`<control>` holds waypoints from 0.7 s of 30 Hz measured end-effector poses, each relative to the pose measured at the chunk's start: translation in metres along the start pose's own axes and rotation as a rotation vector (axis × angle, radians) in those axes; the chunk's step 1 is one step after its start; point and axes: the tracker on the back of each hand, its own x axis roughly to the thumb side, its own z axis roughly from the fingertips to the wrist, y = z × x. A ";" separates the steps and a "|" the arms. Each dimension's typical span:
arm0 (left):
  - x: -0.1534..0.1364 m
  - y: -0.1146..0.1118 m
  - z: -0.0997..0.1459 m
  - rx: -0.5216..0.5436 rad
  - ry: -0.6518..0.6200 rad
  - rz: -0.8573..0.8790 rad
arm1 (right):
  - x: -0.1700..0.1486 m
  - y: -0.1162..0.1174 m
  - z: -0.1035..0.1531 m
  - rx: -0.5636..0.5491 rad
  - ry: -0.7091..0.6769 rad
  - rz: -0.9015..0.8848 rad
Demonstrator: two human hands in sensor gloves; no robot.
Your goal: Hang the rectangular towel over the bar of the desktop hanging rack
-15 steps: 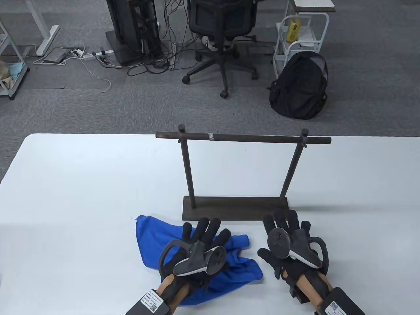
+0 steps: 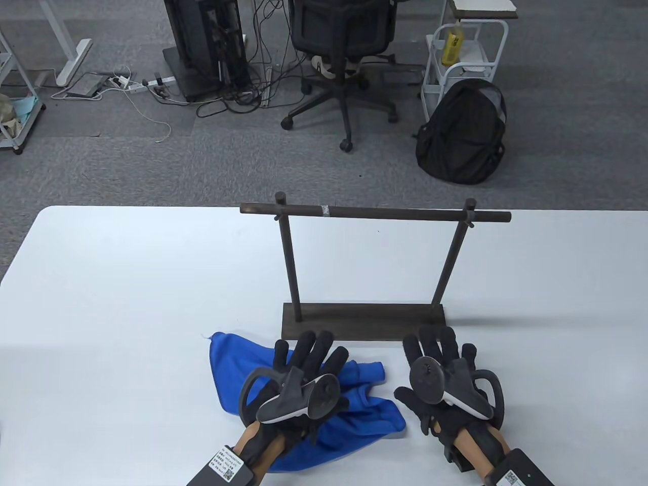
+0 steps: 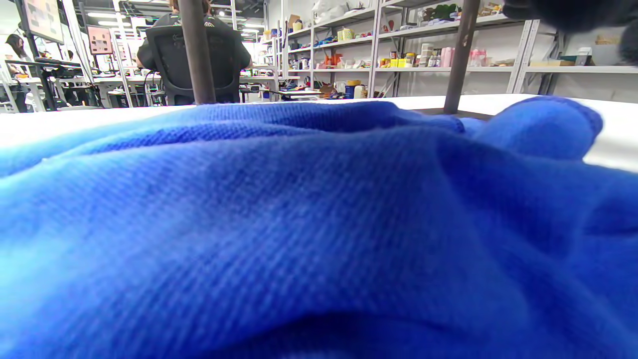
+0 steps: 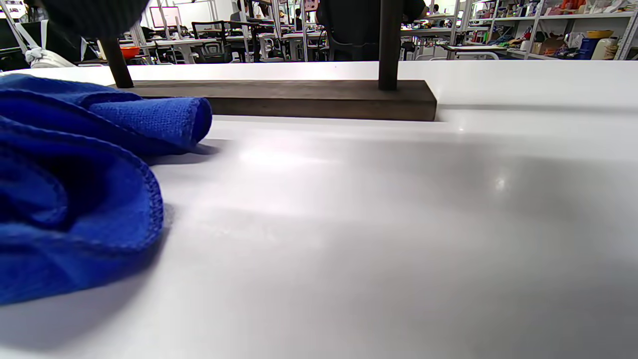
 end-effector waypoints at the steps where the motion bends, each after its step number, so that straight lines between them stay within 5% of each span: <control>1: 0.000 0.000 0.000 -0.001 0.000 0.004 | 0.000 0.000 0.000 0.001 -0.001 -0.002; 21: -0.005 -0.001 0.000 -0.015 0.008 0.018 | -0.004 0.002 -0.002 0.023 0.000 -0.012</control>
